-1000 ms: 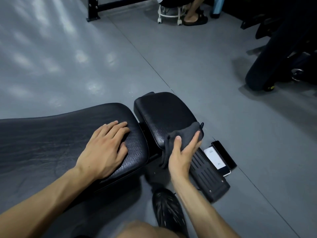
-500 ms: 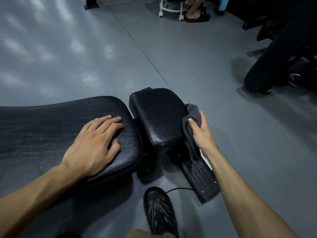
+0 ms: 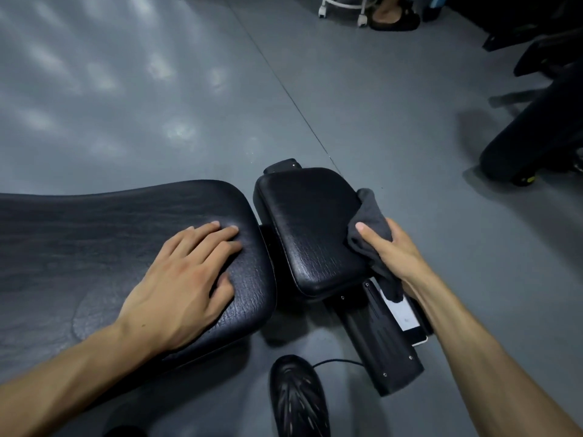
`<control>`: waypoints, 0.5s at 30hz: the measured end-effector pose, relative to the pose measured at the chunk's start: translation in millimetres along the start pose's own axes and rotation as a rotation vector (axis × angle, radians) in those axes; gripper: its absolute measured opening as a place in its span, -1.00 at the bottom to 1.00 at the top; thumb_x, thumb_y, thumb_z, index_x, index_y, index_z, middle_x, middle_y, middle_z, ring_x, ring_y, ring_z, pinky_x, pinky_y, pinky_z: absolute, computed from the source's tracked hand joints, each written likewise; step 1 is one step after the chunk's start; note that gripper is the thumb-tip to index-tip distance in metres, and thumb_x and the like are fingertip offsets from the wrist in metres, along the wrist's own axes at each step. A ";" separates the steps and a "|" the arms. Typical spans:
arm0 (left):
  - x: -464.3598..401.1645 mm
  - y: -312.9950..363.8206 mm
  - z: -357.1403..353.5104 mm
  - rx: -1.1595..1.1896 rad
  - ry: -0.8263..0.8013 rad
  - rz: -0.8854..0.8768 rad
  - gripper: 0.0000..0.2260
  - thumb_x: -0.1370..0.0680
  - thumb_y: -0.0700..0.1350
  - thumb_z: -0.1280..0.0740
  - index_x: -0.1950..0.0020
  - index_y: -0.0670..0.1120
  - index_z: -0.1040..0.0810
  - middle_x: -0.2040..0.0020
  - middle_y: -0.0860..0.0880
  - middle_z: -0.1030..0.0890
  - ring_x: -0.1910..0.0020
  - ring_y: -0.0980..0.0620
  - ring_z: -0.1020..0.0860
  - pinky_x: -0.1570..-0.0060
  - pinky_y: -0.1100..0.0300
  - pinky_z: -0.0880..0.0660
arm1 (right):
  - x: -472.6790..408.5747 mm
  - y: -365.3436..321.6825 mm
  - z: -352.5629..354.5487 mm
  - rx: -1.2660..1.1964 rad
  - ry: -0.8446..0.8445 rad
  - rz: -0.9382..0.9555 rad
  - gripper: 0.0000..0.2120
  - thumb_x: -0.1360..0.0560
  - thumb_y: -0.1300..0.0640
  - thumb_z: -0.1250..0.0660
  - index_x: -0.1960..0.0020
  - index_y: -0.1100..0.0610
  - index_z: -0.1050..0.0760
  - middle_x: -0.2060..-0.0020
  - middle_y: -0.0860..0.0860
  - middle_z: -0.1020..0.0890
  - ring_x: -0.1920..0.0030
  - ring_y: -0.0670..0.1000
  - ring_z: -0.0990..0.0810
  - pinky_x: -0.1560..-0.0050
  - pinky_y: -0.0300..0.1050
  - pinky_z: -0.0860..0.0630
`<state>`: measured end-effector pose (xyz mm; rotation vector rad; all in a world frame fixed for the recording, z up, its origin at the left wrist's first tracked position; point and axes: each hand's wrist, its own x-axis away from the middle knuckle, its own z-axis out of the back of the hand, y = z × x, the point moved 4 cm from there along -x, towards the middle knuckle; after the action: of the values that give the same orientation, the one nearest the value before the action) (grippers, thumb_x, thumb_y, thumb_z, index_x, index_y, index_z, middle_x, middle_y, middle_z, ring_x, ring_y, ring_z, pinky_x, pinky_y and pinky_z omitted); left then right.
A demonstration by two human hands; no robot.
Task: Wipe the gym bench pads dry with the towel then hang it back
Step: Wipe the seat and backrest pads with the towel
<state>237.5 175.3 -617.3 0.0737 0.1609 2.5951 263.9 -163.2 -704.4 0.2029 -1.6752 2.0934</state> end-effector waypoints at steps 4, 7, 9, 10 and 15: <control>-1.1 0.6 -1.1 -0.009 -0.008 -0.012 -0.58 -0.56 0.01 -0.15 -0.38 -0.04 -0.53 -0.50 -0.01 -0.45 -0.53 -0.07 -0.34 -0.54 -0.05 -0.18 | -23.8 -18.0 1.2 0.137 -0.043 -0.103 -0.73 -0.57 -0.13 -0.39 -0.09 0.06 -0.60 0.06 0.02 -0.72 0.15 -0.07 -0.70 0.17 -0.24 -0.64; -0.7 1.4 0.6 -0.008 -0.007 -0.004 -0.58 -0.56 0.00 -0.16 -0.38 -0.04 -0.53 -0.50 0.00 -0.45 -0.54 -0.06 -0.33 -0.54 -0.04 -0.18 | -62.5 -54.1 -13.5 0.220 -0.090 -0.115 -0.66 -0.60 -0.16 -0.32 0.04 0.13 -0.58 0.10 0.10 -0.68 0.21 0.01 -0.65 0.27 -0.30 -0.60; -0.4 1.8 0.7 -0.015 -0.009 0.000 -0.58 -0.56 0.00 -0.17 -0.39 -0.03 -0.53 -0.51 0.01 -0.45 -0.55 -0.04 -0.31 -0.55 -0.03 -0.17 | -76.7 -76.9 -28.5 0.287 -0.076 -0.056 -0.65 -0.63 -0.16 -0.28 0.05 0.14 -0.54 0.18 0.07 -0.61 0.29 -0.06 -0.55 0.41 -0.32 -0.47; -1.2 2.0 0.3 -0.015 -0.012 -0.002 -0.59 -0.56 0.00 -0.18 -0.39 -0.02 -0.52 -0.51 0.01 -0.44 -0.56 -0.03 -0.31 -0.55 -0.03 -0.16 | -80.9 -80.6 -32.2 0.303 -0.066 -0.031 -0.64 -0.63 -0.17 -0.27 0.02 0.14 -0.55 0.16 0.07 -0.62 0.27 -0.05 -0.55 0.36 -0.27 -0.46; -0.6 1.3 0.3 -0.007 -0.018 0.017 -0.59 -0.55 0.00 -0.19 -0.38 -0.02 -0.53 -0.51 0.02 -0.45 -0.56 -0.02 -0.31 -0.55 -0.04 -0.17 | -43.3 -37.2 -9.6 0.369 0.034 0.054 -0.69 -0.60 -0.20 -0.29 -0.03 0.04 -0.58 0.10 -0.04 -0.68 0.03 0.03 -0.65 0.00 -0.03 -0.54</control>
<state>237.3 174.0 -616.9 0.0970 0.1457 2.6111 319.9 -158.9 -690.5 0.2358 -1.2750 2.4198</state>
